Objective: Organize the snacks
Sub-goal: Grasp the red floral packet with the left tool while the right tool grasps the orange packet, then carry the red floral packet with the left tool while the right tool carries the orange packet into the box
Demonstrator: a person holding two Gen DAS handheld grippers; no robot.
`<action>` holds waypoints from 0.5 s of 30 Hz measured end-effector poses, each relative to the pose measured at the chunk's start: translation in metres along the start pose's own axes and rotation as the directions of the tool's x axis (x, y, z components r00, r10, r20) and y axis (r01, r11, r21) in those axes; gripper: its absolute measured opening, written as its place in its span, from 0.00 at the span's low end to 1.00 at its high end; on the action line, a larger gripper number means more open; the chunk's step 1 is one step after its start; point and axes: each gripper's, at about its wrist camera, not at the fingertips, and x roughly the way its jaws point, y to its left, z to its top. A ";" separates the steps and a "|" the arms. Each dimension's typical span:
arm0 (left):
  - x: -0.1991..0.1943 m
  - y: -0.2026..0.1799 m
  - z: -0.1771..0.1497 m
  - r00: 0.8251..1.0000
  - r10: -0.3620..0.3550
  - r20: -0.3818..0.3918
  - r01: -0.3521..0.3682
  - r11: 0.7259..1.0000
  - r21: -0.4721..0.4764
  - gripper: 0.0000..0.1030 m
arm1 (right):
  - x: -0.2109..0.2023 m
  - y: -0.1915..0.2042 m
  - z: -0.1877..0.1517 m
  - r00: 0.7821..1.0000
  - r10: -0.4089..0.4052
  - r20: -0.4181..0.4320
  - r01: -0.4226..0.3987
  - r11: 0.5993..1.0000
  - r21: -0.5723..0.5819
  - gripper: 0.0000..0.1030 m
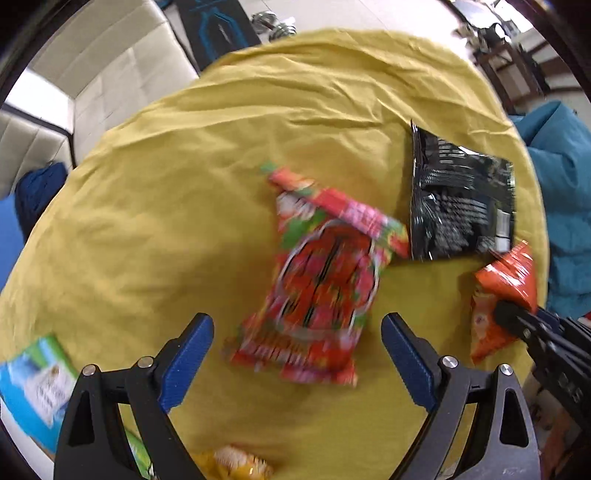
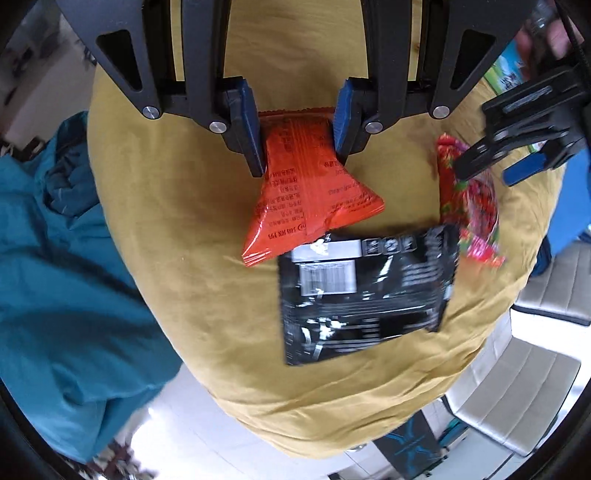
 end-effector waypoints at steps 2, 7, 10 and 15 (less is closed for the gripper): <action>0.009 -0.008 0.010 1.000 0.005 -0.008 -0.005 1.000 0.027 0.81 | 0.007 -0.004 0.001 1.000 0.017 -0.019 -0.017 1.000 0.011 0.36; 0.012 -0.017 0.010 1.000 0.010 0.009 -0.010 0.999 0.039 0.45 | 0.018 -0.007 -0.004 0.999 0.025 -0.038 -0.025 1.000 0.008 0.36; 0.003 -0.009 -0.006 1.000 -0.009 0.010 0.009 1.000 -0.005 0.43 | 0.024 0.002 -0.012 0.996 0.043 -0.078 -0.045 0.999 -0.025 0.35; -0.003 0.002 -0.047 1.000 -0.007 0.023 0.008 0.999 -0.043 0.42 | 0.033 0.017 -0.045 0.992 0.071 -0.105 -0.079 0.994 -0.080 0.35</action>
